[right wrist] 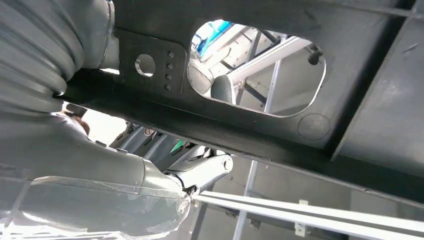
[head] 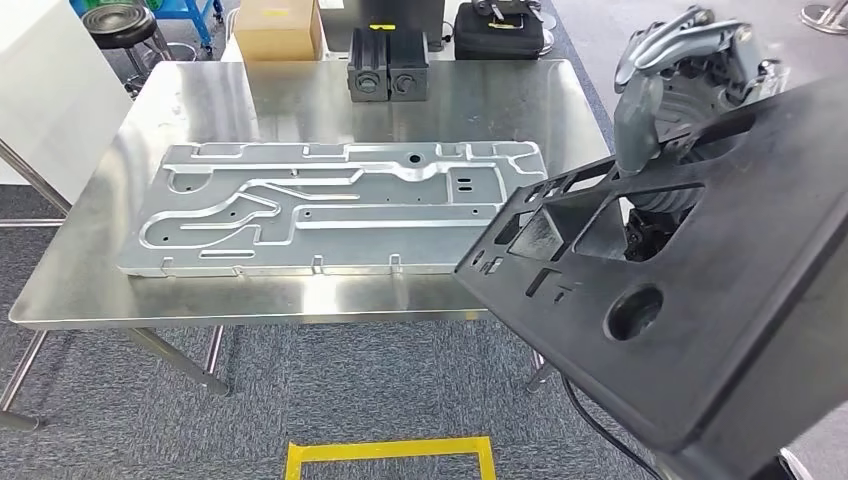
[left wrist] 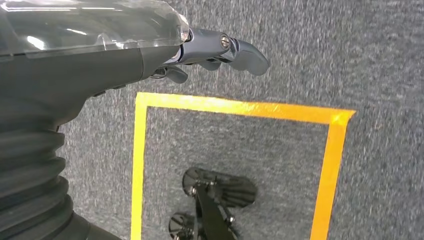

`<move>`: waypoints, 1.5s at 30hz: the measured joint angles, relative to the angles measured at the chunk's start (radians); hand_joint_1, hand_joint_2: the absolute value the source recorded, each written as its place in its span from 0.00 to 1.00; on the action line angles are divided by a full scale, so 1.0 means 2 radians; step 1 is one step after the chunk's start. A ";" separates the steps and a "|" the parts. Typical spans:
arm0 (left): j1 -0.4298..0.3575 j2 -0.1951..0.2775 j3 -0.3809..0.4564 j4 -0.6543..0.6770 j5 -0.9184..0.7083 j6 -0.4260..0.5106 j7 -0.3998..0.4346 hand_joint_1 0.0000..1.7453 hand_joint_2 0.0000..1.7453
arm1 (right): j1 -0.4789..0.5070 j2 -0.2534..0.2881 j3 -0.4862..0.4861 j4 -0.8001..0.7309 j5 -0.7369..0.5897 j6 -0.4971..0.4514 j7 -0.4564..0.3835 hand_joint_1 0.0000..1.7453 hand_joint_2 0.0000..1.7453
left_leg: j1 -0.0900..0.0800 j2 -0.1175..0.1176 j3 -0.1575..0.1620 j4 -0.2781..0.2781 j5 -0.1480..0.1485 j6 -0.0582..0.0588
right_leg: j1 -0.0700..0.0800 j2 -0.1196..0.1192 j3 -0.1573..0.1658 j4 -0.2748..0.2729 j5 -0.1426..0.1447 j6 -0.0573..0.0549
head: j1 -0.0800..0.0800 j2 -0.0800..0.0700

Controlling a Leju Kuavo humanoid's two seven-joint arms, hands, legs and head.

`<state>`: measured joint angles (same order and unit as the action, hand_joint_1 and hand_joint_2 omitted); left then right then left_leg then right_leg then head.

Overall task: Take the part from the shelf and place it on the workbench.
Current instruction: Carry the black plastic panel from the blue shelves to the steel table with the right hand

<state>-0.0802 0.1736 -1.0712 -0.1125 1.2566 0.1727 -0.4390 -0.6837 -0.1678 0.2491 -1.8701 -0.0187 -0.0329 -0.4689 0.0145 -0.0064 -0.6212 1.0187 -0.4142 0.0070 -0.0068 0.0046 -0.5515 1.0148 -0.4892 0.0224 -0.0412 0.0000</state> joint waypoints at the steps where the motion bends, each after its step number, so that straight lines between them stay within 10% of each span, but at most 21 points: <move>1: 0.000 0.000 0.000 0.000 0.000 0.001 0.000 0.00 1.00 | -0.001 0.000 0.000 0.001 0.000 0.000 0.000 1.00 1.00 | 0.001 0.000 0.002 -0.001 -0.001 0.003 | -0.001 0.000 -0.006 0.014 -0.007 0.003 | 0.000 0.000; 4: -0.001 0.000 0.000 0.000 0.000 0.000 -0.002 0.00 1.00 | -0.003 -0.001 0.000 0.003 0.000 0.000 -0.001 1.00 1.00 | 0.000 0.000 0.007 -0.002 -0.005 0.009 | -0.002 -0.001 -0.058 0.106 -0.044 0.007 | 0.000 0.000; 6: 0.000 0.000 0.000 0.000 0.000 -0.002 -0.002 0.00 1.00 | -0.002 -0.003 -0.001 0.004 -0.001 0.000 -0.001 1.00 1.00 | -0.001 0.000 0.010 -0.002 -0.009 0.010 | -0.003 -0.001 -0.088 0.143 -0.044 0.007 | 0.000 0.000; 11: 0.000 0.000 0.000 0.000 0.000 -0.002 -0.003 0.00 1.00 | -0.002 -0.008 -0.007 0.005 -0.007 -0.005 -0.003 1.00 1.00 | -0.004 -0.002 0.027 -0.002 -0.022 0.005 | 0.003 -0.001 -0.044 0.014 0.040 -0.008 | 0.000 0.000; 16: -0.002 0.001 -0.004 0.000 -0.001 -0.003 -0.005 0.00 1.00 | -0.001 -0.011 -0.011 0.005 -0.012 -0.011 -0.008 1.00 1.00 | -0.005 0.000 0.030 0.003 -0.033 -0.008 | 0.002 0.000 -0.029 -0.009 0.036 -0.018 | 0.000 0.000; 21: 0.000 0.005 -0.008 0.000 -0.005 -0.002 -0.005 0.00 1.00 | 0.001 -0.013 -0.019 0.011 -0.023 -0.016 -0.011 1.00 1.00 | -0.001 0.000 -0.043 0.134 -0.077 -0.016 | 0.001 -0.002 -0.015 -0.012 0.027 -0.025 | 0.000 0.000; 26: 0.000 0.007 -0.009 0.000 -0.005 -0.002 -0.004 0.00 1.00 | 0.002 -0.013 -0.024 0.025 -0.027 -0.018 -0.014 1.00 1.00 | -0.001 0.001 -0.006 0.018 0.001 -0.013 | 0.002 0.000 0.000 -0.005 0.009 -0.018 | 0.000 0.000; 32: 0.000 0.007 -0.010 0.000 -0.005 -0.001 -0.003 0.00 1.00 | 0.001 -0.013 -0.028 0.035 -0.026 -0.018 -0.017 1.00 1.00 | 0.000 0.000 0.009 -0.006 -0.002 0.004 | 0.001 0.000 -0.007 0.017 -0.010 -0.002 | 0.000 0.000; 36: 0.000 0.007 -0.010 0.000 -0.004 -0.001 -0.003 0.00 1.00 | 0.003 -0.014 -0.032 0.039 -0.027 -0.018 -0.017 1.00 1.00 | 0.001 0.000 0.014 -0.007 -0.008 0.008 | -0.002 -0.001 -0.082 0.140 -0.051 0.005 | 0.000 0.000; 38: 0.000 0.007 -0.010 0.000 -0.004 -0.001 -0.003 0.00 1.00 | 0.004 -0.014 -0.033 0.042 -0.027 -0.018 -0.017 1.00 1.00 | 0.001 -0.001 0.020 -0.007 -0.012 0.007 | -0.003 -0.001 -0.088 0.131 -0.026 0.004 | 0.000 0.000; 41: 0.000 0.007 -0.010 0.000 -0.004 -0.001 -0.003 0.00 1.00 | 0.003 -0.014 -0.033 0.044 -0.027 -0.018 -0.017 1.00 1.00 | 0.000 -0.002 0.031 -0.007 -0.021 0.002 | -0.001 -0.002 -0.046 0.028 0.033 -0.001 | 0.000 0.000; 45: 0.000 0.007 -0.010 0.000 -0.004 -0.001 -0.003 0.00 1.00 | 0.003 -0.014 -0.033 0.046 -0.026 -0.019 -0.017 1.00 1.00 | -0.001 -0.001 0.033 -0.008 -0.028 -0.008 | 0.001 0.000 -0.035 -0.002 0.036 -0.011 | 0.000 0.000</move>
<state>-0.0810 0.1878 -1.0916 -0.1125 1.2477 0.1709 -0.4443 -0.6780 -0.1950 0.1826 -1.7789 -0.0715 -0.0699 -0.5031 0.0119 -0.0088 -0.5552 1.0025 -0.4692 -0.0098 -0.0040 0.0040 -0.6211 1.0108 -0.4179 0.0010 -0.0413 0.0000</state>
